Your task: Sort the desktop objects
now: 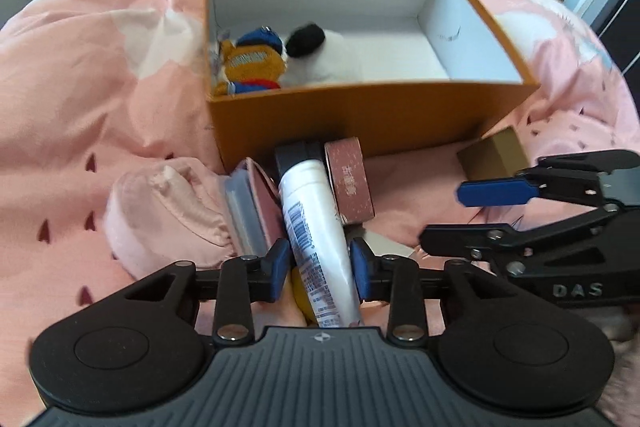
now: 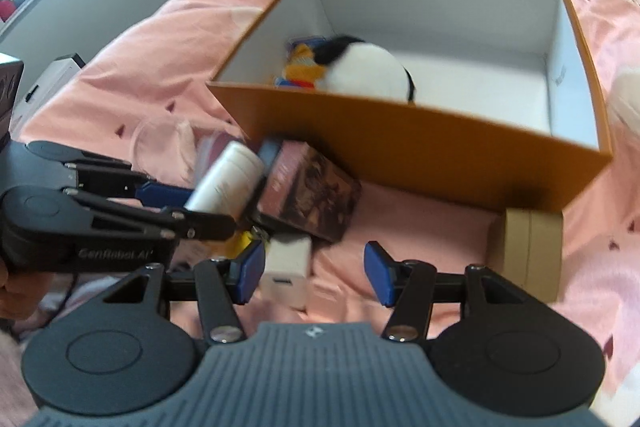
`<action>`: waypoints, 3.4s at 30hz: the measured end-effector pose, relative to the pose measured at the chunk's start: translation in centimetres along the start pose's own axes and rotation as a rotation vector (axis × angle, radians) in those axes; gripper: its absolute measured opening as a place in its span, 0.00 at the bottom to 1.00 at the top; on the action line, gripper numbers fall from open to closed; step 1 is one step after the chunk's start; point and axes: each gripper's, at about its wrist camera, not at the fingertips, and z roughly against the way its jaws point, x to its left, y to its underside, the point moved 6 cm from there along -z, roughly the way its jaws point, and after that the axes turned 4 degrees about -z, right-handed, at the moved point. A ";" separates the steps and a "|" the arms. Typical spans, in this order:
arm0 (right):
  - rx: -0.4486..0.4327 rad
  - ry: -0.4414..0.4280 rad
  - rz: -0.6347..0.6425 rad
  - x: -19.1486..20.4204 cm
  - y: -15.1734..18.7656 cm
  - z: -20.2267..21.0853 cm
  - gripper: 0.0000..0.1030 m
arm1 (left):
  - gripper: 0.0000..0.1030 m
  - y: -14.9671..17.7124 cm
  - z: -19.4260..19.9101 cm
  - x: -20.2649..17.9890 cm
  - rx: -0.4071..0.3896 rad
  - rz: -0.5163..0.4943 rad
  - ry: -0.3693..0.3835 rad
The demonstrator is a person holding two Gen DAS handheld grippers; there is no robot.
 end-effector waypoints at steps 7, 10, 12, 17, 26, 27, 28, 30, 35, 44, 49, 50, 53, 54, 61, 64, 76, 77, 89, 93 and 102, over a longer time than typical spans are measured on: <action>-0.013 -0.126 0.035 3.4 -2.7 -0.4 0.50 | 0.47 -1.6 3.4 2.9 -0.074 0.040 -0.093; -0.012 -0.161 0.078 5.5 -4.0 -1.4 0.48 | 0.49 -1.7 3.9 5.1 -0.087 0.096 -0.148; -0.007 -0.158 0.108 6.7 -4.9 -2.4 0.48 | 0.49 -1.6 3.9 6.8 -0.081 0.152 -0.180; 0.046 -0.133 0.118 7.6 -5.9 -5.5 0.48 | 0.55 -1.4 3.2 9.5 -0.058 0.254 -0.179; 0.079 -0.067 0.213 9.1 -6.0 -9.2 0.45 | 0.55 0.3 0.9 11.6 0.012 0.402 -0.081; 0.077 -0.063 0.223 9.2 -5.9 -9.4 0.43 | 0.55 0.4 0.6 11.6 0.014 0.410 -0.071; 0.074 -0.061 0.229 9.4 -6.0 -9.5 0.39 | 0.50 0.5 0.5 11.6 0.014 0.416 -0.062; 0.061 -0.060 0.233 9.4 -5.9 -9.4 0.33 | 0.36 0.6 0.2 11.3 0.010 0.421 -0.042; 0.003 -0.059 0.196 8.9 -5.5 -8.2 0.23 | 0.29 0.3 0.4 10.5 -0.017 0.395 -0.042; -0.205 -0.099 0.127 8.6 -5.3 -1.1 0.17 | 0.24 -1.8 4.1 6.7 -0.128 0.247 -0.095; -0.314 -0.111 0.086 7.0 -4.3 4.6 0.16 | 0.24 -3.1 6.4 4.3 -0.195 0.183 -0.129; -0.338 -0.108 0.073 6.5 -4.1 5.6 0.16 | 0.23 -3.3 6.9 3.9 -0.215 0.169 -0.144; -0.401 -0.067 0.031 4.9 -3.3 8.3 0.16 | 0.22 -3.9 8.3 2.8 -0.274 0.140 -0.164; -0.418 -0.056 0.013 4.2 -3.1 9.0 0.16 | 0.22 -4.1 8.6 2.6 -0.287 0.137 -0.157; -0.361 -0.002 -0.146 -0.6 -1.9 8.4 0.16 | 0.22 -5.6 9.1 -1.2 -0.358 0.073 -0.031; -0.326 -0.009 -0.217 -2.5 -1.4 7.4 0.16 | 0.22 -5.7 7.5 -3.7 -0.331 0.017 0.004; -0.217 -0.024 -0.402 -8.0 -0.5 3.6 0.17 | 0.22 -4.3 1.5 -6.2 -0.199 -0.021 0.016; -0.200 -0.024 -0.408 -8.2 -0.3 3.2 0.17 | 0.22 -4.3 1.3 -6.3 -0.195 -0.023 0.015; -0.097 0.068 -0.448 -10.9 2.0 2.7 0.25 | 0.22 -4.4 1.1 -6.5 -0.180 -0.033 0.026; -0.073 0.065 -0.451 -11.0 2.2 2.3 0.26 | 0.22 -4.4 1.1 -6.6 -0.179 -0.038 0.026; -0.051 0.059 -0.405 -10.5 2.3 2.5 0.19 | 0.23 -4.3 1.0 -6.5 -0.155 -0.051 0.032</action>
